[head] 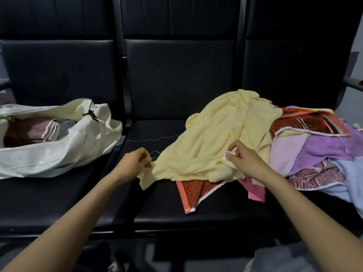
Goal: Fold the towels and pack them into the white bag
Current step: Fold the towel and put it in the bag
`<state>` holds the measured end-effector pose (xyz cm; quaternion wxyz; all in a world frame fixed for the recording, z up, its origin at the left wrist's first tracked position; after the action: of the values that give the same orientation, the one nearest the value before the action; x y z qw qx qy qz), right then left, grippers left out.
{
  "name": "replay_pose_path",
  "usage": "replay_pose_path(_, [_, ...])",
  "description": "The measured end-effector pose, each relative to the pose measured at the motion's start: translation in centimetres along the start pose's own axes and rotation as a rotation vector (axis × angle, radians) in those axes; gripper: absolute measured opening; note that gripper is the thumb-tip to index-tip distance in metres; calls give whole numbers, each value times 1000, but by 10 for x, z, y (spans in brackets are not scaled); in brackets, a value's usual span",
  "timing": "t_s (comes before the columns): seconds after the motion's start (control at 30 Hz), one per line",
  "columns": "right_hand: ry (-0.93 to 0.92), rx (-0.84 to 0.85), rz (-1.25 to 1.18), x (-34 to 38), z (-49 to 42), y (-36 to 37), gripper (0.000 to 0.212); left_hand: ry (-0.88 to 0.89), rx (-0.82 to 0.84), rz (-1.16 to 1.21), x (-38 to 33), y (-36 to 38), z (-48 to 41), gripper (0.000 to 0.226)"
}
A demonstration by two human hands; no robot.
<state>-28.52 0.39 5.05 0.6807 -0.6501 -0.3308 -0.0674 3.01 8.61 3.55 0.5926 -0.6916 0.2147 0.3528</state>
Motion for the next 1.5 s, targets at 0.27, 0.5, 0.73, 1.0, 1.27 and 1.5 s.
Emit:
replay_pose_path(0.27, [-84,163,305,3,-3,21,24,85,327,-308,-7,44,7,24])
replay_pose_path(0.5, [36,231,484,-24,-7,10,22,127,349,-514,3,30,0,6])
replay_pose_path(0.73, [64,89,257,-20,-13,-2,9,45,115,-70,4,-10,-12,15])
replay_pose_path(1.0, [273,-235,29,-24,-32,-24,16,-149,-317,470,8,-9,-40,8])
replay_pose_path(1.27, [311,-98,167,-34,-47,4,23,-240,-93,21,16,54,-69,11])
replay_pose_path(1.5, [276,-123,-219,-14,-46,6,15,-157,67,107,-2,64,-63,7])
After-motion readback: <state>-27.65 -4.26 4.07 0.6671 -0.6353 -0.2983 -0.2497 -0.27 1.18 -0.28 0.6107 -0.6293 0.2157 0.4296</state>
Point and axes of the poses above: each hand's wrist, its own z-axis away from the middle knuckle, its own y-axis out of the palm, x = y × z, the point moved 8 cm from there along -z, towards the middle knuckle, and after that the axes turned 6 degrees about z, right-handed, at the moved point
